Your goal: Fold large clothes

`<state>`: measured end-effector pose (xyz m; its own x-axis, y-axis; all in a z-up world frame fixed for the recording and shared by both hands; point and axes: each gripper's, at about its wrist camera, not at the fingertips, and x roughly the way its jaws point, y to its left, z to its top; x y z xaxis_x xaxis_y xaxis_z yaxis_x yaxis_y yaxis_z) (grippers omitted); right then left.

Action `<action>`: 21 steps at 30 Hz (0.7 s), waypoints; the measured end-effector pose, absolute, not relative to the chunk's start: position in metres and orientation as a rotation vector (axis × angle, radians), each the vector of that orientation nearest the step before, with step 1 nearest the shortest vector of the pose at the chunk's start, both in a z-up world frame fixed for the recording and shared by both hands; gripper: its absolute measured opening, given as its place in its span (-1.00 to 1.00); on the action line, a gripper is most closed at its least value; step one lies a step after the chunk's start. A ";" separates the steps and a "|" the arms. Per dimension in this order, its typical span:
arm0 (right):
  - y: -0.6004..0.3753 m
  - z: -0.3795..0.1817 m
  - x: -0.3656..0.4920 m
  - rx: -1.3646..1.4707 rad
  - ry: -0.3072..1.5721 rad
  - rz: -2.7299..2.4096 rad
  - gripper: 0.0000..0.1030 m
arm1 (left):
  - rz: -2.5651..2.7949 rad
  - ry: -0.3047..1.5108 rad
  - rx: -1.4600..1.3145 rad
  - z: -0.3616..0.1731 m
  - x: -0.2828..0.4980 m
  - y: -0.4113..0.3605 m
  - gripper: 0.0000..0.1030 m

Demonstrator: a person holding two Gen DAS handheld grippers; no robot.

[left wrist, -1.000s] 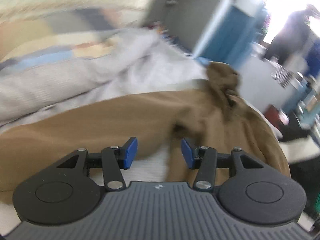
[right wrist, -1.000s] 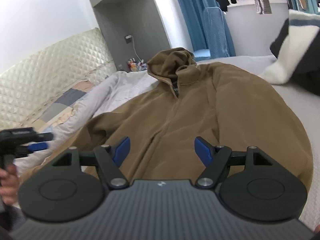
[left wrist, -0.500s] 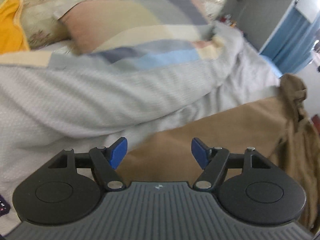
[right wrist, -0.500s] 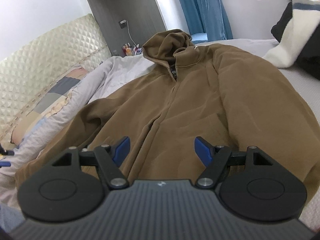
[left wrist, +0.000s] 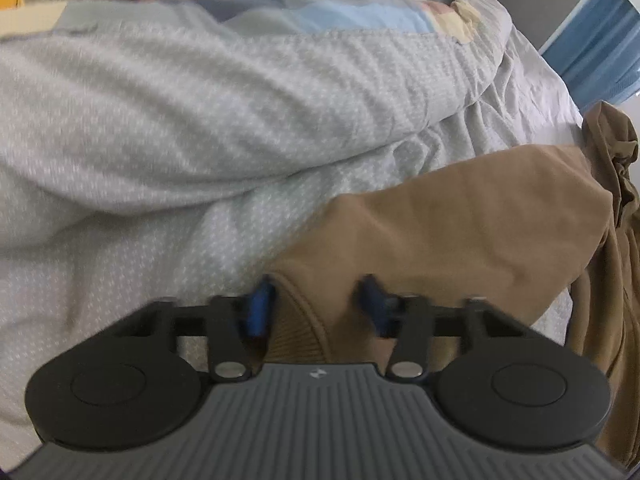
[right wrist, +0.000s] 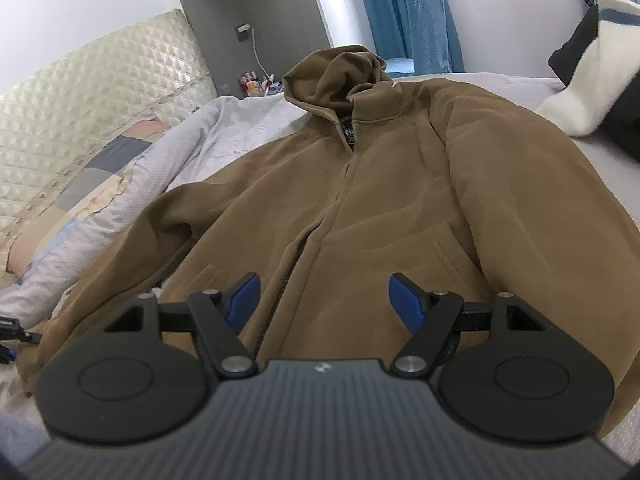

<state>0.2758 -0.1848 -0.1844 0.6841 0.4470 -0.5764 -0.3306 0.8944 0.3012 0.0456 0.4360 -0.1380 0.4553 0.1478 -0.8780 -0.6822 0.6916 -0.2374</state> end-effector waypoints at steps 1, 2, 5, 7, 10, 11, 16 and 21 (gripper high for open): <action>-0.183 -0.185 0.277 0.168 0.682 0.439 0.41 | 0.552 0.966 -0.618 -0.132 0.048 0.435 -0.37; -0.181 -0.185 0.277 0.144 0.662 0.432 0.41 | 0.561 0.959 -0.588 -0.125 0.052 0.433 -0.43; -0.174 -0.184 0.277 0.070 0.607 0.401 0.41 | 0.582 0.886 -0.464 -0.086 0.059 0.425 -0.49; -0.176 -0.185 0.280 0.083 0.603 0.400 0.41 | 0.583 0.812 -0.390 -0.046 0.067 0.424 -0.51; -0.174 -0.187 0.282 0.046 0.587 0.387 0.41 | 0.573 0.686 -0.352 0.019 0.087 0.434 -0.53; -0.172 -0.187 0.282 0.033 0.583 0.383 0.41 | 0.572 0.660 -0.334 0.039 0.098 0.439 -0.53; -0.170 -0.190 0.295 0.051 0.567 0.391 0.41 | 0.630 0.564 -0.230 0.116 0.173 0.453 -0.57; -0.164 -0.191 0.307 0.050 0.521 0.383 0.41 | 0.714 0.515 -0.142 0.161 0.256 0.472 -0.59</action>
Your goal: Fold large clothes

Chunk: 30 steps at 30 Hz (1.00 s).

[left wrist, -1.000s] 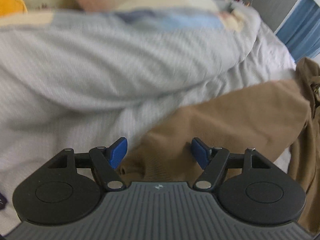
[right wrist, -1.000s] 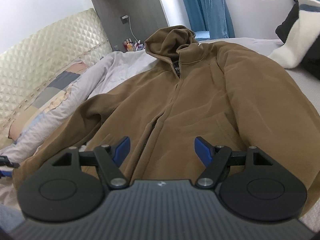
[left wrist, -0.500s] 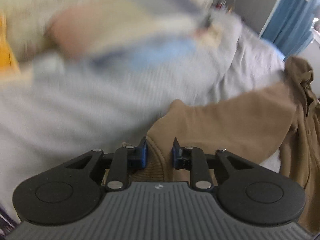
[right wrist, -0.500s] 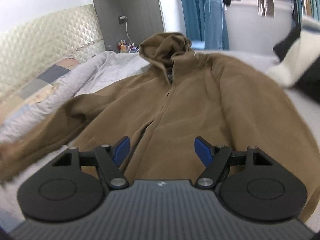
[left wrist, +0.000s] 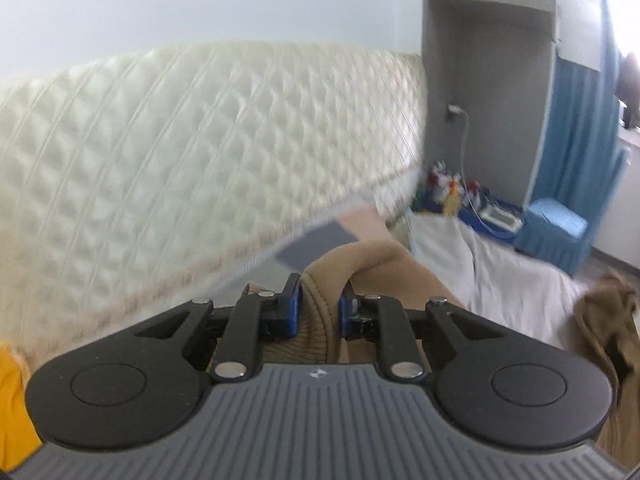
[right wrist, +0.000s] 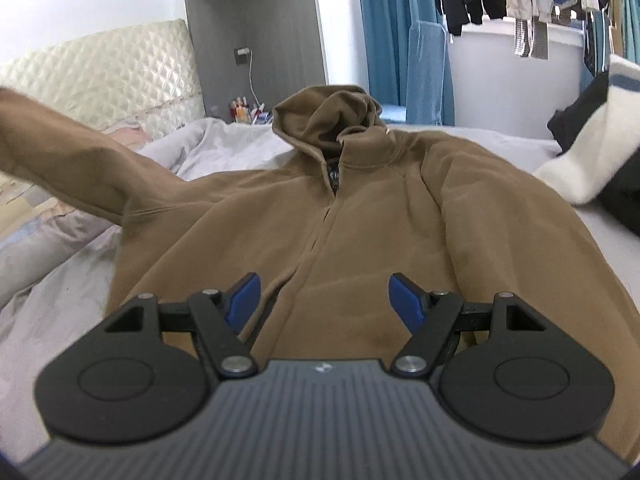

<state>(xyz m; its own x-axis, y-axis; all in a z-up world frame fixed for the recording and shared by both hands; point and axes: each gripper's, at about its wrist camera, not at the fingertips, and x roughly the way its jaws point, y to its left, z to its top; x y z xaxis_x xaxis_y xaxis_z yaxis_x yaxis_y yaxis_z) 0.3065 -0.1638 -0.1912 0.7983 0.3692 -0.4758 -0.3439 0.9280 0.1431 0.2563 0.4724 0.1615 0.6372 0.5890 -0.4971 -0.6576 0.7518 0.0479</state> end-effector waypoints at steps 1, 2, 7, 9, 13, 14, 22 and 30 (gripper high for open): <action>-0.163 -0.192 0.310 0.055 0.517 0.382 0.41 | 0.730 0.506 -0.134 0.168 0.272 0.477 -0.59; -0.163 -0.194 0.316 0.069 0.519 0.382 0.41 | 0.750 0.498 -0.120 0.173 0.290 0.483 -0.59; -0.157 -0.208 0.344 0.104 0.554 0.382 0.41 | 0.843 0.525 -0.056 0.158 0.372 0.524 -0.60; -0.155 -0.217 0.355 0.125 0.574 0.380 0.41 | 0.886 0.570 -0.051 0.129 0.402 0.542 -0.60; -0.150 -0.235 0.370 0.153 0.636 0.372 0.41 | 0.953 0.682 -0.087 0.052 0.434 0.573 -0.60; -0.150 -0.236 0.372 0.149 0.642 0.371 0.41 | 0.965 0.704 -0.097 0.031 0.438 0.579 -0.59; -0.143 -0.241 0.377 0.108 0.643 0.391 0.41 | 1.004 0.743 -0.083 -0.034 0.425 0.585 -0.44; -0.152 -0.226 0.360 0.124 0.595 0.396 0.41 | 0.939 0.769 -0.058 -0.007 0.368 0.525 0.14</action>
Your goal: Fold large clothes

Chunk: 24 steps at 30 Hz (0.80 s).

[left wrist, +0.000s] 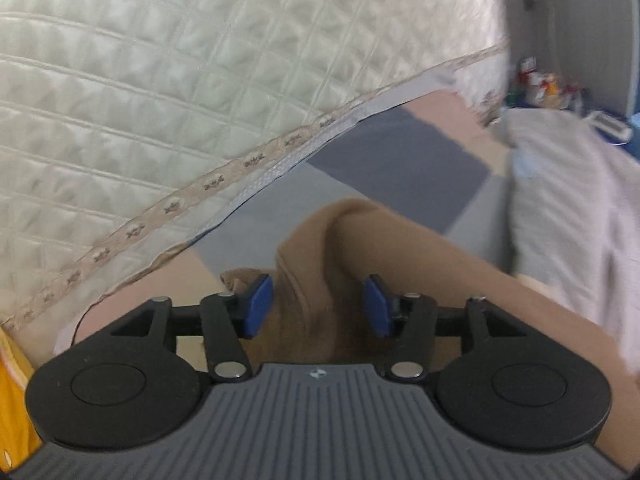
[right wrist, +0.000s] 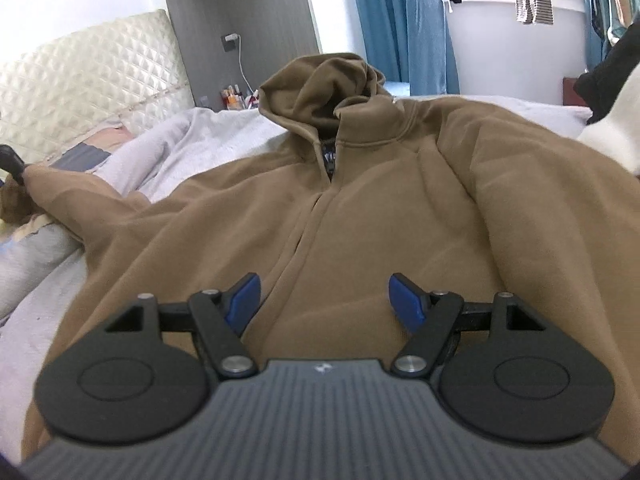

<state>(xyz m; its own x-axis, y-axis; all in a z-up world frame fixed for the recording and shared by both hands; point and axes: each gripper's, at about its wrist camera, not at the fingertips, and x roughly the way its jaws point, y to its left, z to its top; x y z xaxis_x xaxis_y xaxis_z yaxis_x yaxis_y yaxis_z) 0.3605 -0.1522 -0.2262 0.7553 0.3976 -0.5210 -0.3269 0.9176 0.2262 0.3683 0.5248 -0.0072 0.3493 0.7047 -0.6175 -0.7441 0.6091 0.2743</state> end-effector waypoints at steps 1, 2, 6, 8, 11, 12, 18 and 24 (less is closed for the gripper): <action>-0.154 -0.223 0.355 0.119 0.589 0.400 0.41 | 0.919 0.764 -0.055 -0.001 0.362 0.512 0.14; -0.155 -0.220 0.351 0.109 0.578 0.399 0.41 | 0.894 0.754 -0.046 0.008 0.353 0.497 0.14; -0.163 -0.202 0.329 0.111 0.523 0.406 0.41 | 0.786 0.709 -0.069 0.040 0.321 0.435 0.14; -0.168 -0.192 0.320 0.120 0.508 0.412 0.41 | 0.728 0.689 -0.094 0.055 0.306 0.403 0.14; -0.176 -0.177 0.302 0.113 0.468 0.403 0.41 | 0.636 0.661 -0.108 0.069 0.284 0.346 0.17; -0.178 -0.174 0.298 0.110 0.468 0.399 0.41 | 0.601 0.655 -0.121 0.072 0.277 0.326 0.18; -0.204 -0.163 0.271 0.088 0.528 0.344 0.41 | 0.427 0.646 -0.179 0.060 0.245 0.210 0.21; -0.229 -0.167 0.241 0.048 0.554 0.319 0.41 | 0.307 0.644 -0.237 0.020 0.222 0.111 0.21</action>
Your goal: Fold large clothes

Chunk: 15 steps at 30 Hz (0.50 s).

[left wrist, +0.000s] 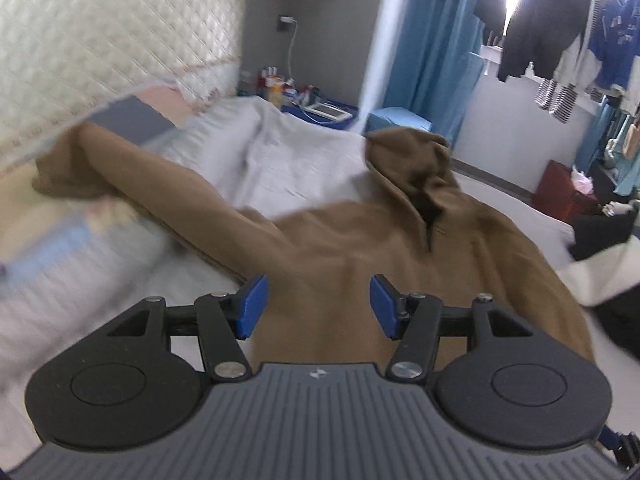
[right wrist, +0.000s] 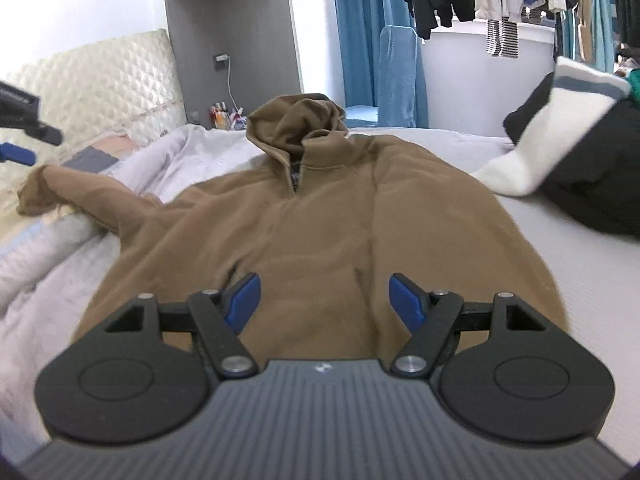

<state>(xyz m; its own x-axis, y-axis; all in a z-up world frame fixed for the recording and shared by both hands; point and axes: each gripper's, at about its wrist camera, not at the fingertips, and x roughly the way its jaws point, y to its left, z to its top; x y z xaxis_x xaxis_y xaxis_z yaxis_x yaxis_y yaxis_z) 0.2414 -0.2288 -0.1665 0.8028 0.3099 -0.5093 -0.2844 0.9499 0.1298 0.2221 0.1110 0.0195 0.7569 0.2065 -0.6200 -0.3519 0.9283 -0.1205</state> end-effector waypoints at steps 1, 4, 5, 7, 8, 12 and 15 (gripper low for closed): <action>-0.234 -0.169 0.237 0.049 0.559 0.319 0.41 | 0.288 0.636 -0.242 0.012 0.218 0.099 0.21; -0.250 -0.177 0.227 0.062 0.597 0.290 0.41 | 0.232 0.668 -0.257 -0.018 0.212 0.059 0.21; -0.254 -0.178 0.225 0.069 0.609 0.281 0.41 | 0.214 0.676 -0.268 -0.029 0.209 0.051 0.21; -0.261 -0.182 0.221 0.088 0.635 0.255 0.41 | 0.184 0.693 -0.266 -0.046 0.204 0.027 0.21; -0.263 -0.184 0.221 0.092 0.646 0.244 0.41 | 0.174 0.699 -0.261 -0.055 0.202 0.017 0.21; -0.267 -0.192 0.228 0.107 0.688 0.193 0.40 | 0.108 0.738 -0.286 -0.092 0.210 -0.005 0.21; -0.269 -0.201 0.236 0.144 0.729 0.169 0.29 | 0.065 0.761 -0.284 -0.124 0.223 -0.012 0.20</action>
<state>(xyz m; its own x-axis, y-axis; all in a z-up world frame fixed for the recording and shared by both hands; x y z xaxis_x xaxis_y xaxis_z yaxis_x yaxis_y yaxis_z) 0.2361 -0.2690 -0.2012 0.7331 0.2030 -0.6492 -0.1027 0.9765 0.1893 0.2228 -0.0121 -0.1239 0.7243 -0.0441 -0.6881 -0.1603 0.9598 -0.2303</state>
